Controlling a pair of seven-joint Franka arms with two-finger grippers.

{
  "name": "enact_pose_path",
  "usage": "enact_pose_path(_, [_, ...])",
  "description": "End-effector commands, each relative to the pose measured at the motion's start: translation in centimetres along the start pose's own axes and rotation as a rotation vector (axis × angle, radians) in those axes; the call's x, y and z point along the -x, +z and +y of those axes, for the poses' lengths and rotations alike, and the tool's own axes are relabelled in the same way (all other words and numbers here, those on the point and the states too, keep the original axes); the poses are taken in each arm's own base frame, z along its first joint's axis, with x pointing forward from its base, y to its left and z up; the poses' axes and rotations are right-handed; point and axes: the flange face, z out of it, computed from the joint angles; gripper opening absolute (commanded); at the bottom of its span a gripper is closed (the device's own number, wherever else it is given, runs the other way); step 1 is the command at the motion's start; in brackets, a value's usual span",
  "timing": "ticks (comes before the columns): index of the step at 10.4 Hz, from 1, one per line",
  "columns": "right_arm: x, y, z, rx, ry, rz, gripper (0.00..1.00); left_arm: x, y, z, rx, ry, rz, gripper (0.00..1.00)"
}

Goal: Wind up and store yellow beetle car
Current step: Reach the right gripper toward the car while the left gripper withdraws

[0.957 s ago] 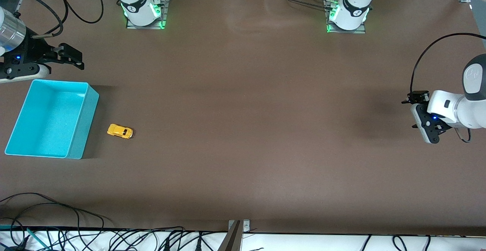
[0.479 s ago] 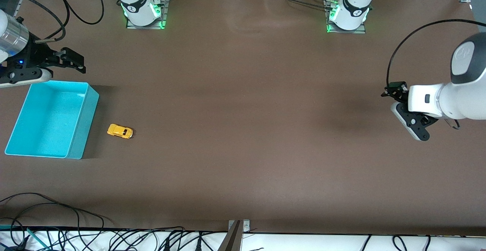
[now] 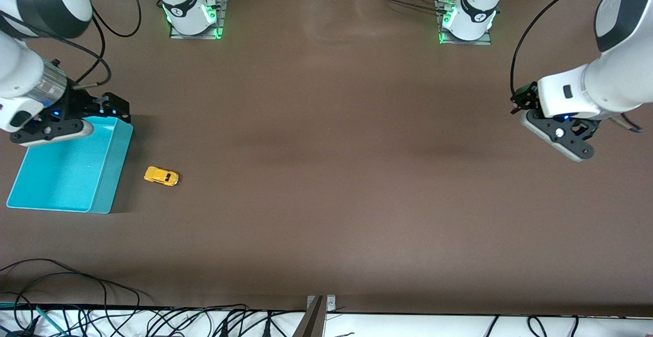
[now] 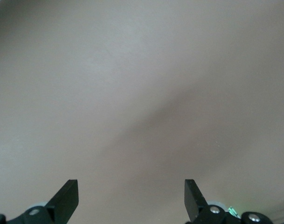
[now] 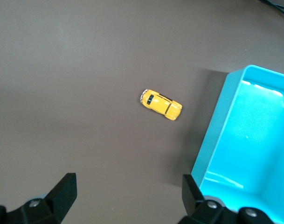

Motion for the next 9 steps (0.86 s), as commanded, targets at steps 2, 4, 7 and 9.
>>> enact_pose_path(2, [1.2, 3.5, 0.0, -0.005, -0.046, 0.005, 1.00, 4.9, -1.2, 1.9, 0.029, -0.305, 0.095, 1.00])
enact_pose_path(4, [1.9, 7.1, 0.3, -0.003, -0.179, 0.013, 1.00, 6.1, -0.9, 3.5, 0.029, -0.415, 0.111, 1.00])
enact_pose_path(7, [3.3, 12.0, 2.2, -0.004, -0.383, 0.008, 1.00, 6.6, -1.6, 2.7, 0.078, -0.492, 0.136, 1.00])
enact_pose_path(9, [3.3, 15.3, 4.0, -0.016, -0.548, -0.007, 1.00, 6.5, -2.7, 2.5, 0.066, -0.488, 0.134, 1.00])
